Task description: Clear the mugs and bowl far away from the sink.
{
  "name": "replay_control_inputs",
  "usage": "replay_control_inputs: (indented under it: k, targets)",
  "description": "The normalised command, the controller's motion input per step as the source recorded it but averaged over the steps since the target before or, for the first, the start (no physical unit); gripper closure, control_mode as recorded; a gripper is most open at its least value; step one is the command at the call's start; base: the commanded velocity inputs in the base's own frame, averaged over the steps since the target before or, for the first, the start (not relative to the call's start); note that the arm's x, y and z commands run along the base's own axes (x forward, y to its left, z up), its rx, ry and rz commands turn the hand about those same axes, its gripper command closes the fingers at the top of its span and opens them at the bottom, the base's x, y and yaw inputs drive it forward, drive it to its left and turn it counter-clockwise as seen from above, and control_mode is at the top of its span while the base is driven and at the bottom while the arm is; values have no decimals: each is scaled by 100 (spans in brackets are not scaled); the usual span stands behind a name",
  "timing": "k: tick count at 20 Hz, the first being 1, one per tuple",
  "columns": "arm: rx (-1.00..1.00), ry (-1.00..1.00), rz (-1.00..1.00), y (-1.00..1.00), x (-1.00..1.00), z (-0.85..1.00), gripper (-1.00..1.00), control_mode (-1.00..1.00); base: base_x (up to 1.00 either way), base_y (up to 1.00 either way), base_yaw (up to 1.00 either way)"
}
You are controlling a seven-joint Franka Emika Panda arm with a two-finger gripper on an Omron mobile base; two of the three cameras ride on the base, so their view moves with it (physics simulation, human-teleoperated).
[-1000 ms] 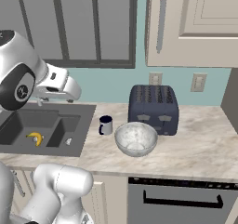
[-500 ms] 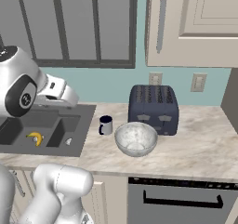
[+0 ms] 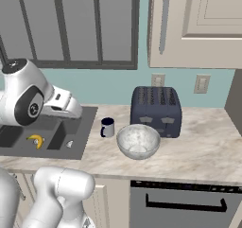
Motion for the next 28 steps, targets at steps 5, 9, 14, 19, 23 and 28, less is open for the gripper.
replay_control_inputs:
  k: [5, 9, 14, 19, 23, 28]
  targets:
    - [3, 3, -5, 0, 25, -34, -100, -100, 0, 0, 0]
    - [4, 6, -6, 0, 28, -35, -100, -100, 0, 0, 0]
    - [2, 2, -2, 0, 32, -32, -100, -100, 0, 0, 0]
    - [0, 2, 0, -2, 38, -35, -100, -100, 0, 0, 0]
    - [3, 5, 0, -14, 32, -37, -100, -100, 0, 0, 0]
    - [5, 3, 0, -21, 31, -31, -100, -100, 0, 0, 0]
